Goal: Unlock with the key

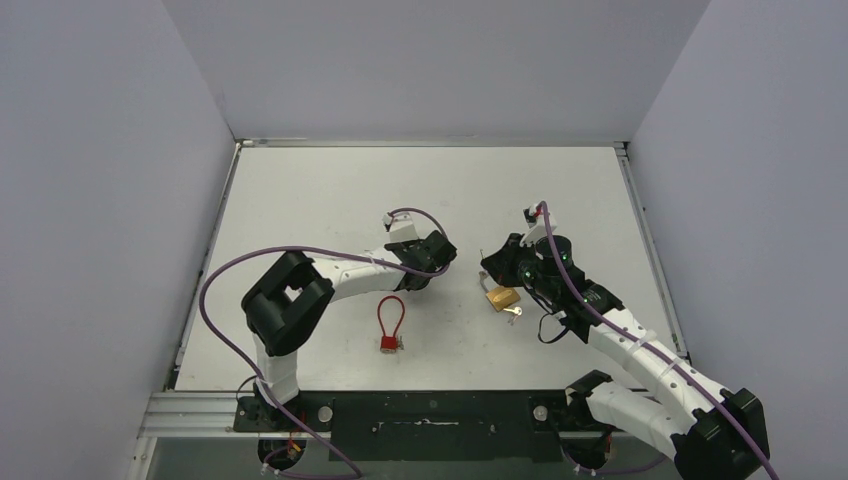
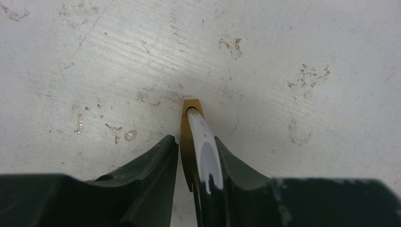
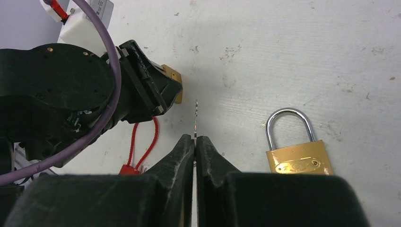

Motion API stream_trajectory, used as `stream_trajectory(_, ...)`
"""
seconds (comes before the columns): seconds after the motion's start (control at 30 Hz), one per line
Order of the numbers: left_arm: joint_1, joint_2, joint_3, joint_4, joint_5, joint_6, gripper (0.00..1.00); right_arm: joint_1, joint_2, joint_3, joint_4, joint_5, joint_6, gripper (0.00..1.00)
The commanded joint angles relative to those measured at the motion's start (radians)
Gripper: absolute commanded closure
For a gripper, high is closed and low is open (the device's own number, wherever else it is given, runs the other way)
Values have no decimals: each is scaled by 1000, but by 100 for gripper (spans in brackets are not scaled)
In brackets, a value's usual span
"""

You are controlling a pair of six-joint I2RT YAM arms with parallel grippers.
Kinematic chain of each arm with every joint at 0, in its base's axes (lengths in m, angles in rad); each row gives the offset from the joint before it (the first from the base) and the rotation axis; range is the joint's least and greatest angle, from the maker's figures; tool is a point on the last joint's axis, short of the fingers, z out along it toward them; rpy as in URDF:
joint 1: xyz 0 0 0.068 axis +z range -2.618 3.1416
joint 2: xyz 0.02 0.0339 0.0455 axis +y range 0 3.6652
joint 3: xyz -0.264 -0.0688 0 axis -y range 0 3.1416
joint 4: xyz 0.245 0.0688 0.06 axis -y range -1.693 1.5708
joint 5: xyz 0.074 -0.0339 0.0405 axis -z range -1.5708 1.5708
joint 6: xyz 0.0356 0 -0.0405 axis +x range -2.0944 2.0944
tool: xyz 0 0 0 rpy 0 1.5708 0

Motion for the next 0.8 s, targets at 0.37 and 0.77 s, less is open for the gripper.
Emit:
stream_trajectory(0.37,20,-168,-30,84,-39,89,31,-6,-11,29,6,22,8,100)
stream_trajectory(0.77,237,-506,-136,330,374,644,18,-17,-8,37,6,19,0,100)
